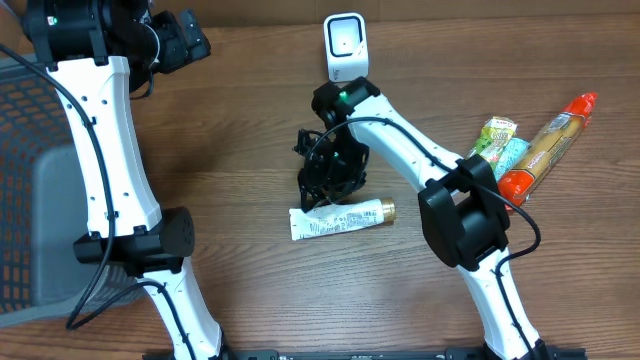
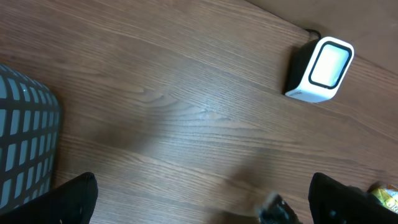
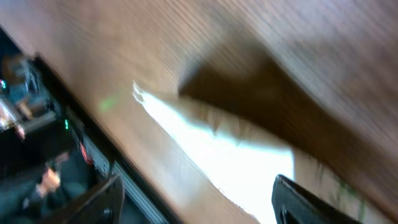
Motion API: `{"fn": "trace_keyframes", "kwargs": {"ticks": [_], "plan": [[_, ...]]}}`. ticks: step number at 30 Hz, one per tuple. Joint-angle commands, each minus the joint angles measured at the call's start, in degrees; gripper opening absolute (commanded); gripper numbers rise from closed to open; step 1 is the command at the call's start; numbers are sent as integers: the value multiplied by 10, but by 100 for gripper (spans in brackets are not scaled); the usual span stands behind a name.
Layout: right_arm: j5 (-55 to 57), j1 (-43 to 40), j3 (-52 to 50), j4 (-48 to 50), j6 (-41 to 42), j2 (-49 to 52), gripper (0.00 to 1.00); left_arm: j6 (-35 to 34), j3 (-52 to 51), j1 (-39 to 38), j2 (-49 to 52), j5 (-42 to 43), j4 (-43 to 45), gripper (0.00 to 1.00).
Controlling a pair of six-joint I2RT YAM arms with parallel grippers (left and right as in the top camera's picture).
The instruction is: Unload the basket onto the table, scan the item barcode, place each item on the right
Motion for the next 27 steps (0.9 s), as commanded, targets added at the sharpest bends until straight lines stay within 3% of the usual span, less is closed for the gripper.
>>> {"fn": "trace_keyframes", "kwargs": {"ticks": [1,7,12,15,21,27], "plan": [[5,-17,32,-44,-79,-3,76,11,1,-4,-15,-4,-1,99],[-5,-48,76,-57,-63,-41,72,11,1,-4,-15,-4,-1,99],[18,-90,91,-50,22,-98,63,11,1,-4,-15,-4,-1,99],[107,-113,91,-66,113,-127,62,11,1,-4,-15,-4,-1,100],[168,-85,38,-85,139,-127,62,11,1,-5,-15,-4,-1,100],[288,-41,-32,-86,249,-128,53,11,1,-5,-15,-4,-1,99]]}}
